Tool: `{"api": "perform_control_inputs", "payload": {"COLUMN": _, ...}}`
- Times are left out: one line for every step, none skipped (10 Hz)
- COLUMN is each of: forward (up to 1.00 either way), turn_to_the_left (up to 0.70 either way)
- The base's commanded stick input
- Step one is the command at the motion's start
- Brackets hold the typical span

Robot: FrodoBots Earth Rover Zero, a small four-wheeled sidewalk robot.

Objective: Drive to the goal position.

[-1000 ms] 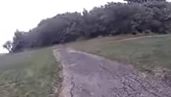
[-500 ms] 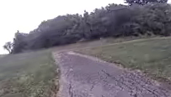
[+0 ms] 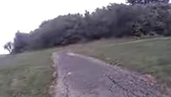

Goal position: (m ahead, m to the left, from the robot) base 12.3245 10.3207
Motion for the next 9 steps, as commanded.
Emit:
{"api": "perform_control_inputs", "payload": {"forward": 0.70, "turn_to_the_left": 0.35}}
{"api": "perform_control_inputs", "payload": {"forward": 0.70, "turn_to_the_left": 0.35}}
{"api": "perform_control_inputs", "payload": {"forward": 0.70, "turn_to_the_left": 0.35}}
{"api": "perform_control_inputs", "payload": {"forward": 0.70, "turn_to_the_left": 0.29}}
{"api": "perform_control_inputs", "payload": {"forward": 0.70, "turn_to_the_left": 0.13}}
{"api": "perform_control_inputs", "payload": {"forward": 0.70, "turn_to_the_left": 0.00}}
{"api": "perform_control_inputs", "payload": {"forward": 0.70, "turn_to_the_left": 0.00}}
{"api": "perform_control_inputs", "payload": {"forward": 0.70, "turn_to_the_left": 0.00}}
{"api": "perform_control_inputs", "payload": {"forward": 0.70, "turn_to_the_left": 0.00}}
